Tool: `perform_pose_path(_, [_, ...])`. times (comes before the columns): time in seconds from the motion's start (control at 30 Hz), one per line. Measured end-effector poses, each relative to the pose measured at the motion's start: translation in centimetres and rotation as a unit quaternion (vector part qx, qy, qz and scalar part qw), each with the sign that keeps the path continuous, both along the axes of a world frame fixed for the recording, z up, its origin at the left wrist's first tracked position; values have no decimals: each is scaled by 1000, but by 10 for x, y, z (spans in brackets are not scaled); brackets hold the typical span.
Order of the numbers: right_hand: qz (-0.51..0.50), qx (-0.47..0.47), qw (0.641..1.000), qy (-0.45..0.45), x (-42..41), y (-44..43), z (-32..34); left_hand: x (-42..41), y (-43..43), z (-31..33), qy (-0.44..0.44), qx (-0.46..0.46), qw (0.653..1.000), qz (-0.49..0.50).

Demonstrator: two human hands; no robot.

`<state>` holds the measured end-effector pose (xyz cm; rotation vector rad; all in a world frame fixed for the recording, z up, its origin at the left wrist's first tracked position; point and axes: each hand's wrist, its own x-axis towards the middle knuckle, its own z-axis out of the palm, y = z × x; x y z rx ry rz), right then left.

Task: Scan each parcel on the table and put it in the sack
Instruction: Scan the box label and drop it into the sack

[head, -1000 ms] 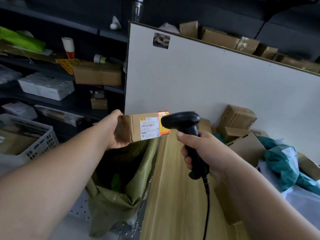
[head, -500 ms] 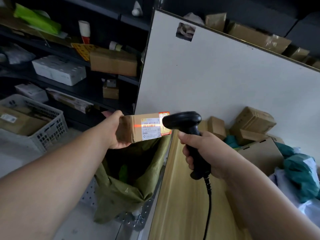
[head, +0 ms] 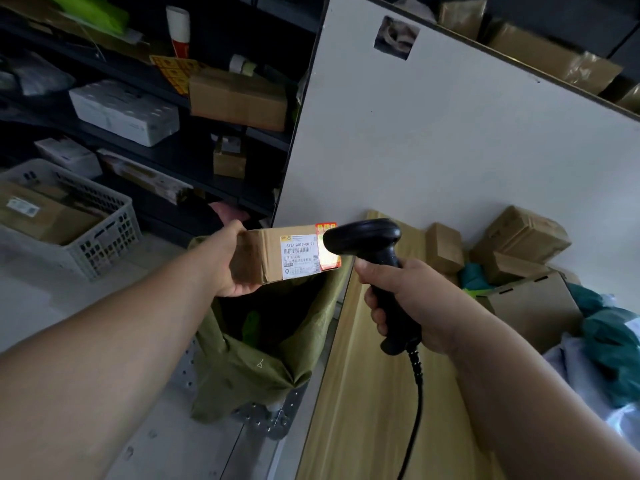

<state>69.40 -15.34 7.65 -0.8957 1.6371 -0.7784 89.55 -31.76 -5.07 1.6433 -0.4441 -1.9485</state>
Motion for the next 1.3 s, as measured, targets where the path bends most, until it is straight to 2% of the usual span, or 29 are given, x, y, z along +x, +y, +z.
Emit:
perform_pose_path(0.17, [-16, 6, 1000, -7, -4, 0, -10, 1, 5, -11, -6, 11, 1000, 12])
perform_pose_path(0.53, [-41, 33, 998, -43, -24, 5, -48, -17, 22, -61, -26, 102, 994, 21])
perform_pose_path(0.67, [-56, 43, 996, -58, -37, 10, -60, -30, 26, -64, -81, 150, 985, -7])
perform_pose_path(0.77, [-74, 48, 994, -65, -47, 18, -67, -43, 29, -59, -132, 109, 984, -54])
perform_pose_path(0.9, [-110, 47, 990, -71, -66, 37, -70, -78, 30, -58, -166, -48, 972, -158])
perform_pose_path(1.03, [-188, 36, 979, -64, -94, 65, -69, -135, 46, -40, -240, -165, 920, -263])
perform_pose_path(1.17, [-273, 2, 961, -48, -128, 90, -67, -208, 71, -12, -278, -352, 814, -368])
perform_pose_path(1.3, [-347, -31, 937, -38, -162, 100, -67, -277, 84, 8, -327, -433, 722, -429])
